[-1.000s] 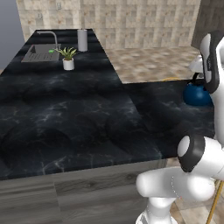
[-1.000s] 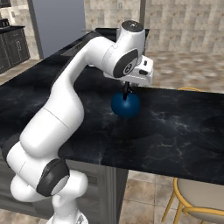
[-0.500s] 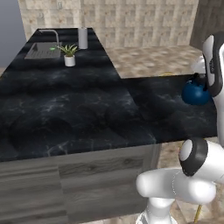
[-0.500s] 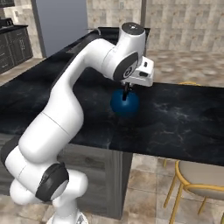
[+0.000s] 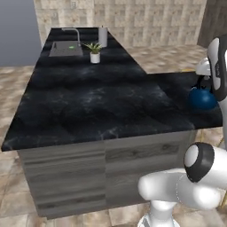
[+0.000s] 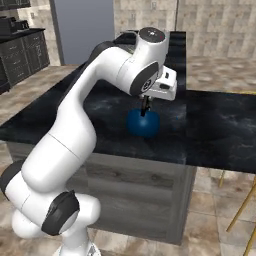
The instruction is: Pick the kettle and cup and place them in the sink. Then turn on the water.
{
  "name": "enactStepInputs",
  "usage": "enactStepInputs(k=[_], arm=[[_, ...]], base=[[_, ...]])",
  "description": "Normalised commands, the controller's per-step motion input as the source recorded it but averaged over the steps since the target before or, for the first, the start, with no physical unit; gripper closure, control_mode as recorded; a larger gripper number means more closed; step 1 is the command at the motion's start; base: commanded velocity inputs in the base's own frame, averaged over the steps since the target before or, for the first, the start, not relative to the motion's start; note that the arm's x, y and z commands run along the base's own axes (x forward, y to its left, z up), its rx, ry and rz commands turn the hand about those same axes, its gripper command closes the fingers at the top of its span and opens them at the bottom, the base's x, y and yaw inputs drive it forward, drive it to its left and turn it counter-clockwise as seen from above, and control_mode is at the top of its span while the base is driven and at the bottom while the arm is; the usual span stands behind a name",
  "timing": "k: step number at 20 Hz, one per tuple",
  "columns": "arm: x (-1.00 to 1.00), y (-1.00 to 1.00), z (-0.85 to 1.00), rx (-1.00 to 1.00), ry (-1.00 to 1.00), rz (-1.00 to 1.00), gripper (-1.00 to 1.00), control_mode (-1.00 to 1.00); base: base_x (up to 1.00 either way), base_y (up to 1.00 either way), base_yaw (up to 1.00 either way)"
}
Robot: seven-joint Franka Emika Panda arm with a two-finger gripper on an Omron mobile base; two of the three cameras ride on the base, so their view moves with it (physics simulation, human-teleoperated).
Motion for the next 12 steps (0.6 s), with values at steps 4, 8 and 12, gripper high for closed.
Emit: enactStepInputs(k=[4,8,12], arm=[[0.00,0.00,0.00,0.00,0.00,0.00,1.00,1.00],[0.00,0.00,0.00,0.00,0.00,0.00,1.00,1.00],[0.00,0.00,0.00,0.00,0.00,0.00,1.00,1.00]], base=[[-0.25,1.00,0.00],[-0.17,0.99,-0.01],[-0.07,0.88,-0.05]])
